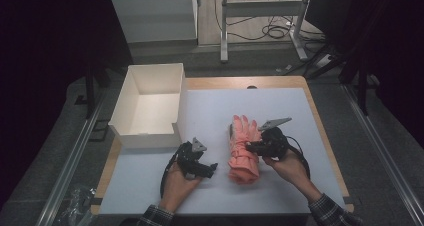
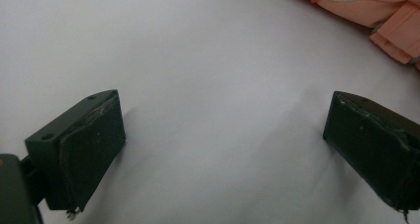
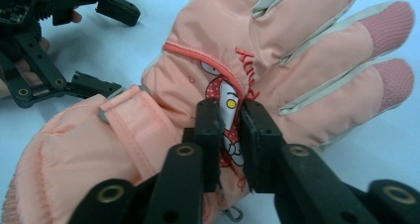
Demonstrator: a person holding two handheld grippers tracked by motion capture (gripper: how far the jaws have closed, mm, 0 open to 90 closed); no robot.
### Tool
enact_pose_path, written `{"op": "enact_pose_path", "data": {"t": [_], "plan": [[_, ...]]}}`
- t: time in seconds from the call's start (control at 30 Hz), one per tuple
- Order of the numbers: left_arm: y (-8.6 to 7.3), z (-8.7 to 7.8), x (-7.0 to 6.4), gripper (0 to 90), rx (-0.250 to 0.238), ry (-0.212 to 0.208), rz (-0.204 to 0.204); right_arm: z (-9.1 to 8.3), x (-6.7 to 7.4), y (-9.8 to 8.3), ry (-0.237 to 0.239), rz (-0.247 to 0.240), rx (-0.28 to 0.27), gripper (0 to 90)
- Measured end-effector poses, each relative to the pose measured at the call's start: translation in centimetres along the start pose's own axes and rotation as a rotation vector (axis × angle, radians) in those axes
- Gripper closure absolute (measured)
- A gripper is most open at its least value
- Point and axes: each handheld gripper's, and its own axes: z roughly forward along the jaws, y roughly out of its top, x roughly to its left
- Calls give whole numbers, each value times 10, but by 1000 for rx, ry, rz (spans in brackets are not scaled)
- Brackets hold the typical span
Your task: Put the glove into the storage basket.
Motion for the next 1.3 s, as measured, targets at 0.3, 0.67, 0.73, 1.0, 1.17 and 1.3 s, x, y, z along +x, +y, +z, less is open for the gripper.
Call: {"op": "enact_pose_path", "data": {"t": [0.3, 0.67, 0.73, 1.0, 1.17, 1.3], "plan": [[0, 0, 0, 24, 0, 0, -2, -20, 1, 5, -24, -41, -69, 528], [0, 0, 0, 24, 0, -1, -6, -39, -22, -29, -73, -16, -93, 650], [0, 0, 0, 24, 0, 0, 2, -37, -23, -35, -67, -20, -87, 684], [0, 0, 0, 24, 2, -1, 5, -22, -11, -68, 17, -50, -65, 879], [0, 0, 0, 24, 2, -1, 5, -14, -3, -75, 48, -54, -54, 880], [0, 0, 0, 24, 2, -1, 5, -6, 4, -78, 72, -62, -49, 880]]}}
